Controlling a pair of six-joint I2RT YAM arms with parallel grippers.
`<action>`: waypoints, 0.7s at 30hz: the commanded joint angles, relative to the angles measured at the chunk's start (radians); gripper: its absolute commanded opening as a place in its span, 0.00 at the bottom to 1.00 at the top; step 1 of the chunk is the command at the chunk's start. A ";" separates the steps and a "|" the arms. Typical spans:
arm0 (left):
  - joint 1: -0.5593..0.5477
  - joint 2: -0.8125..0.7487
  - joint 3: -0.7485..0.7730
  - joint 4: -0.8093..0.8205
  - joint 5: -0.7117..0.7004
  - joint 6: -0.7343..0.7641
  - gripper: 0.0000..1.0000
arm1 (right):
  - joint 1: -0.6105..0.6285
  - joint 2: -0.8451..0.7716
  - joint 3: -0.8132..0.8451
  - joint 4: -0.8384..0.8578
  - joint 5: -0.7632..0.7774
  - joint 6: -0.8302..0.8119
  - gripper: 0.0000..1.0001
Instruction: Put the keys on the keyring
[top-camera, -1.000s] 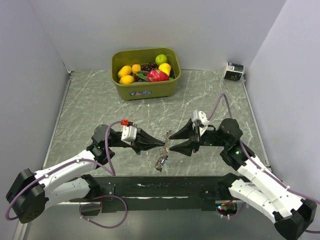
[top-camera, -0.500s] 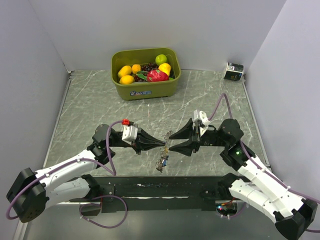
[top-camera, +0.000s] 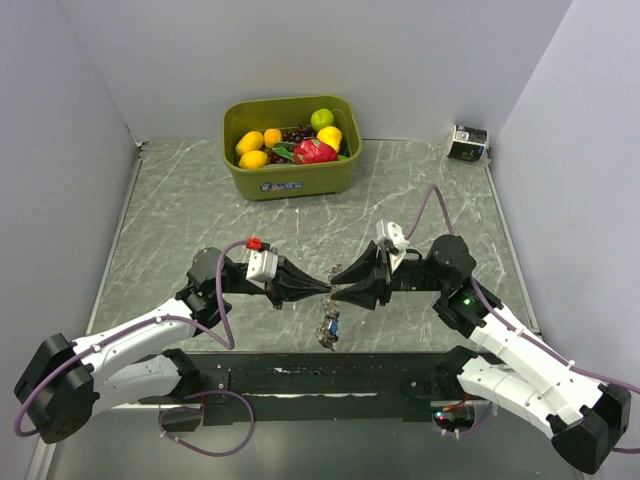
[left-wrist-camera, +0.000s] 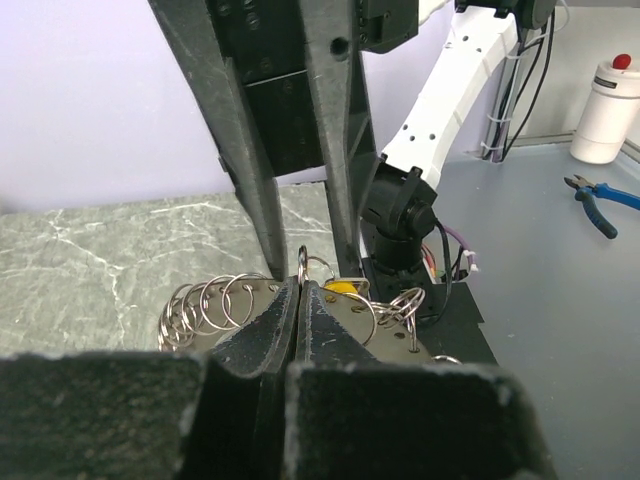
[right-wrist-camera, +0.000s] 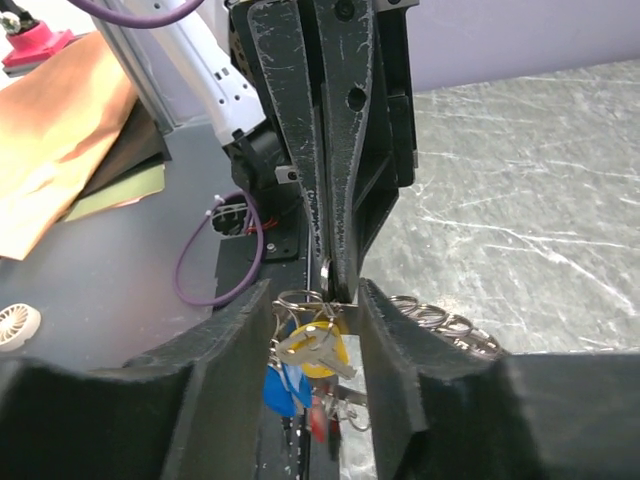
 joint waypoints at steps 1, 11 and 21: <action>-0.001 -0.027 0.051 0.089 0.014 0.006 0.01 | 0.012 0.009 0.025 0.016 0.005 -0.011 0.30; -0.001 -0.059 0.084 -0.056 0.005 0.067 0.01 | 0.013 0.029 0.063 -0.072 0.040 -0.066 0.00; -0.001 -0.056 0.323 -0.792 -0.145 0.394 0.40 | 0.013 0.094 0.165 -0.314 0.124 -0.190 0.00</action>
